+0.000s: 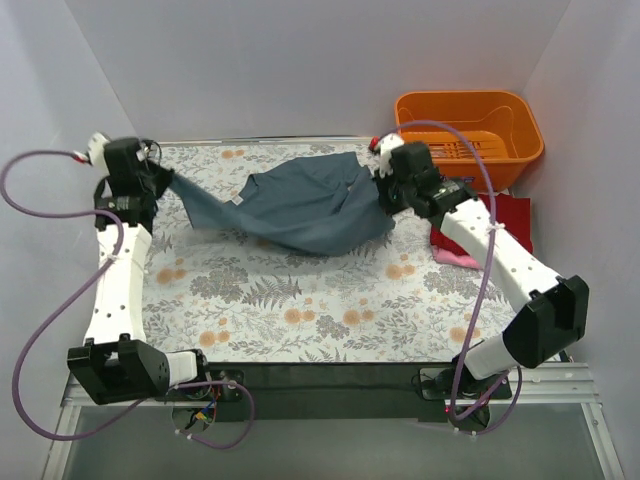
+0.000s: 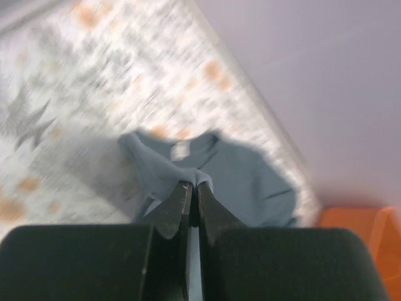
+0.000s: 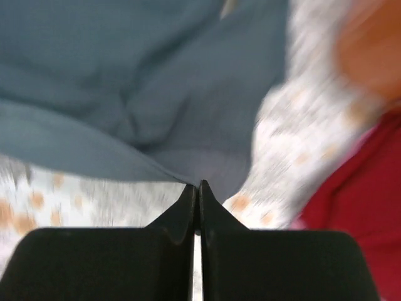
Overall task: Fold and stack the t-shirts
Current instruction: Flatten the tshirt out
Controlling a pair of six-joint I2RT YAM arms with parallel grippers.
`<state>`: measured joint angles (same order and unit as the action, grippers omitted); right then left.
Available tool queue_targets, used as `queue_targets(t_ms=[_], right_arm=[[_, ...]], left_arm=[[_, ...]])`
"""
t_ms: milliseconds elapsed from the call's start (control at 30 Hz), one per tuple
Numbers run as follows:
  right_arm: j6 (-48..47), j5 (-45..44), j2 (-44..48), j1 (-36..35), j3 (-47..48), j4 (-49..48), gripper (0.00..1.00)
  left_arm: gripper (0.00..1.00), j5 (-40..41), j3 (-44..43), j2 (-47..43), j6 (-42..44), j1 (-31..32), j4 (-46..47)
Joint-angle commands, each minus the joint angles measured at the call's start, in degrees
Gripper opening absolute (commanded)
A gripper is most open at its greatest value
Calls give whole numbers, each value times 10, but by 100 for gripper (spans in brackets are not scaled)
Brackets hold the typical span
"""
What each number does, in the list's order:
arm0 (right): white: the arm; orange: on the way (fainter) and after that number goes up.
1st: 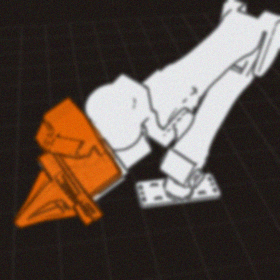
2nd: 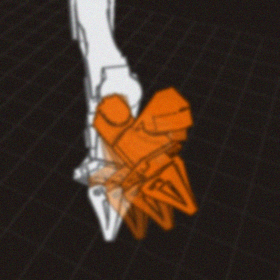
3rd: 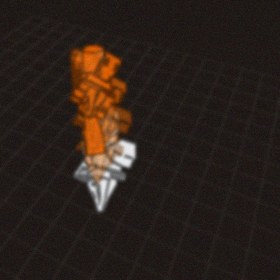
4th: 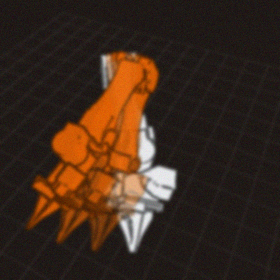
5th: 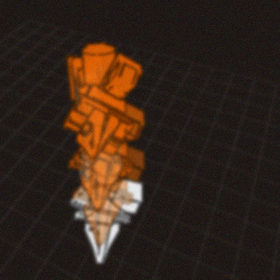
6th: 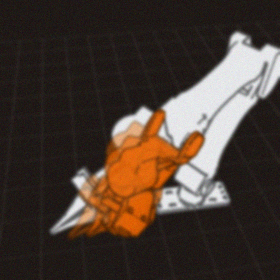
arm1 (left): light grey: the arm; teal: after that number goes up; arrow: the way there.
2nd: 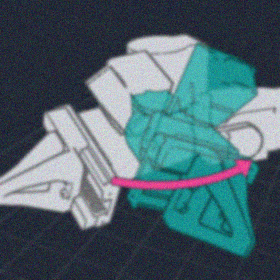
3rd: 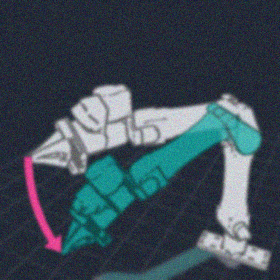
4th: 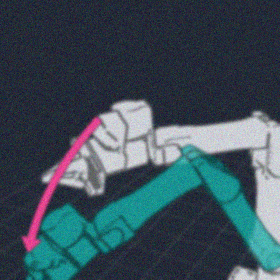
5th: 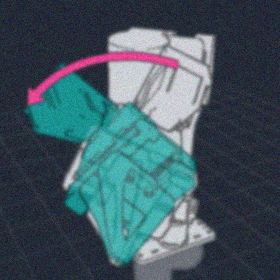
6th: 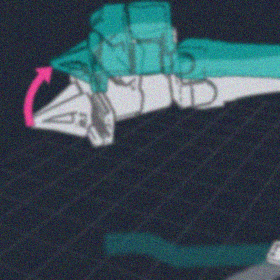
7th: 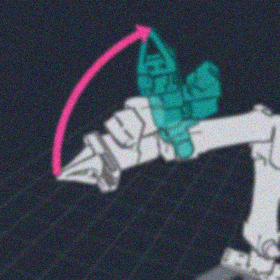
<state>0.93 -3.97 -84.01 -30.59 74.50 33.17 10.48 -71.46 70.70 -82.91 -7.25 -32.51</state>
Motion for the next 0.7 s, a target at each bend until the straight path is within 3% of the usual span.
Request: queue_targets(t_ms=[0, 100, 167, 433, 667], right_arm=[[-63, -124, 29, -1, 168, -9, 1], [-101, -155, 39, -1, 275, -11, 1], [-118, -155, 60, -1, 323, -19, 1], [-202, -62, 237, -1, 288, -104, 1], [-237, -6, 300, -1, 308, -117, 1]], left_arm=[[0, 19, -200, 27, -11, -8, -39], [0, 19, -332, 42, -12, -8, -54], [0, 25, -375, 34, -1, -8, -50], [0, 68, -453, -100, 80, -8, 18], [0, 60, -538, -115, 137, 8, 39]])
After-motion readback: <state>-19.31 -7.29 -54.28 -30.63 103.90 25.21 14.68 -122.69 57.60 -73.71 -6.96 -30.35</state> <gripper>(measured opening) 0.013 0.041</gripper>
